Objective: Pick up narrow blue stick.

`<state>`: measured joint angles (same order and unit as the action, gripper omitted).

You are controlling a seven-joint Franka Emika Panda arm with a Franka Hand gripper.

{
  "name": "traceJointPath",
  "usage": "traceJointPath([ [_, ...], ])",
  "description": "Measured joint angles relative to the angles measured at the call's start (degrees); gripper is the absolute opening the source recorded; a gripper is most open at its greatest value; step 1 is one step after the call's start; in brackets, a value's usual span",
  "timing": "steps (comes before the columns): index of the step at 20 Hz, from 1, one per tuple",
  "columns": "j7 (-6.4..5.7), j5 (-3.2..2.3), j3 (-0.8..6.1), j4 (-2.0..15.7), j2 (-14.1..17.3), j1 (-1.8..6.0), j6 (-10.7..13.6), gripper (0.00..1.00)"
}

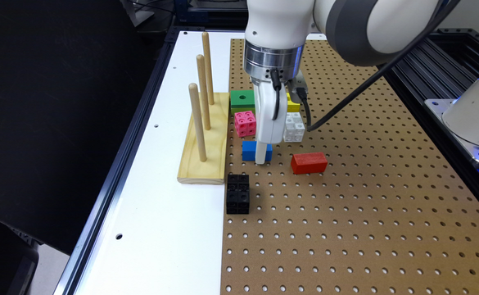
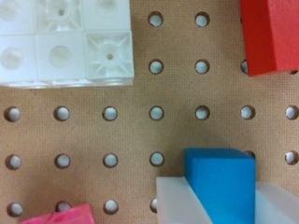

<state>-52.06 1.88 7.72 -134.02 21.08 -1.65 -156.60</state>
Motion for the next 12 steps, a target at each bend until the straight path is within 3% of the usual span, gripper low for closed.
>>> traceJointPath([
  [3, 0.00, 0.00, 0.00, -0.01, -1.65, 0.00, 1.31, 0.00],
  [8, -0.02, 0.00, 0.00, -0.13, -6.02, 0.00, 5.98, 0.00],
  [12, -0.02, 0.00, 0.01, -0.19, -6.46, 0.00, 6.28, 0.00],
])
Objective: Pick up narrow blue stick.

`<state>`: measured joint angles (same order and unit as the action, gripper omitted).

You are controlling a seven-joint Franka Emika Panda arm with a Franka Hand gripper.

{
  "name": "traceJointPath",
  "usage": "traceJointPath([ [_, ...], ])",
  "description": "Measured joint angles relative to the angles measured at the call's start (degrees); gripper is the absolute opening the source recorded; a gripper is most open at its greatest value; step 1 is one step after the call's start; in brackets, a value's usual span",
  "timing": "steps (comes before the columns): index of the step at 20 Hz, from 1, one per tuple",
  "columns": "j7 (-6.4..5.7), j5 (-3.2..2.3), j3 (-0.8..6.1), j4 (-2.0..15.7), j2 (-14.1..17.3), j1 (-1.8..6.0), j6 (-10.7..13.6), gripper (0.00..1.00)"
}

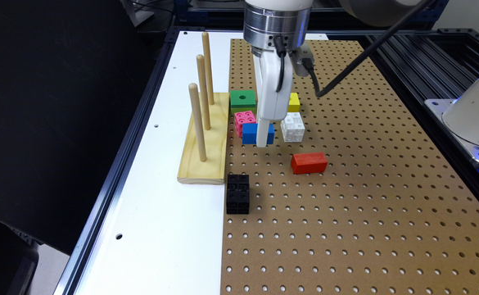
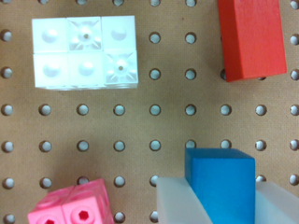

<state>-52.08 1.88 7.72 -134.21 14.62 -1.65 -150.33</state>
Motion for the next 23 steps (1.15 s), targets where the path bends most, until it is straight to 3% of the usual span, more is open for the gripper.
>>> traceJointPath([
  [11, -0.06, 0.00, 0.04, 0.04, -5.97, 0.00, 5.52, 0.00],
  [15, -0.13, 0.00, 0.09, 0.03, -9.68, 0.00, 9.10, 0.00],
  [19, -0.14, 0.00, 0.12, 0.09, -11.35, 0.00, 10.47, 0.00],
  [23, -0.16, 0.02, 0.15, 0.23, -15.03, 0.00, 13.81, 0.00],
])
